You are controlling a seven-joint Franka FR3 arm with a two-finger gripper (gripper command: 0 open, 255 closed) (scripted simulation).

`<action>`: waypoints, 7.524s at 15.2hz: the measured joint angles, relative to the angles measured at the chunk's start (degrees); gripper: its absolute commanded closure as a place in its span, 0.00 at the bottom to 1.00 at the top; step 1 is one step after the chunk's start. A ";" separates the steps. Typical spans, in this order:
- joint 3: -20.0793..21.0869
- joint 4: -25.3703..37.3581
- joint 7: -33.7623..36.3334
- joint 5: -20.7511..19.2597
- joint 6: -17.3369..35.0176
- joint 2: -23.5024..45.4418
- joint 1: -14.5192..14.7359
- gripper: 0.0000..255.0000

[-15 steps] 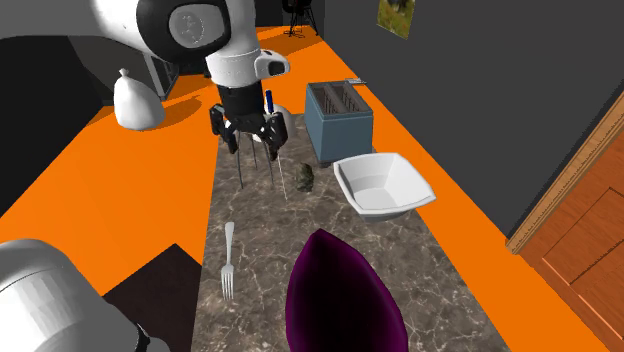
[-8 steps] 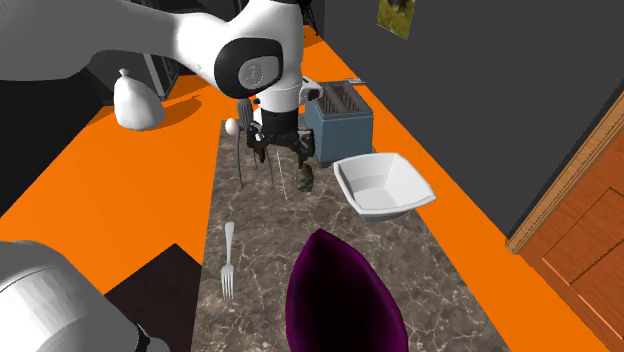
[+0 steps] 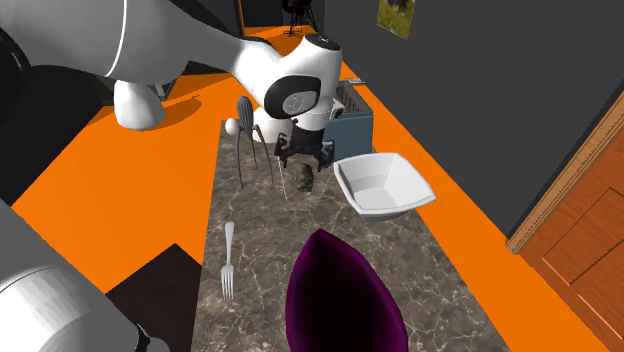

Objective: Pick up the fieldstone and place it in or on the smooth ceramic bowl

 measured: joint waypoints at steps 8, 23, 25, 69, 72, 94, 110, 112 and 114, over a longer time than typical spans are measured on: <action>0.85 6.47 -10.01 8.52 2.74 12.06 -0.69 0.00; 1.16 5.96 -11.08 10.04 5.76 13.28 -0.54 1.00; 1.15 6.17 -11.03 9.98 5.48 13.39 -0.54 1.00; -2.88 31.77 -9.07 6.18 -21.51 14.25 -5.38 1.00; -3.79 40.58 -12.08 8.12 -25.35 20.61 -8.90 1.00; -6.76 55.02 -8.31 11.51 -26.53 35.92 -14.74 0.00; -18.96 45.16 61.70 9.74 -17.18 42.50 1.32 0.00; -18.95 45.12 61.71 9.76 -17.11 42.52 1.34 0.00; -18.95 45.10 61.71 9.76 -17.09 42.52 1.34 0.00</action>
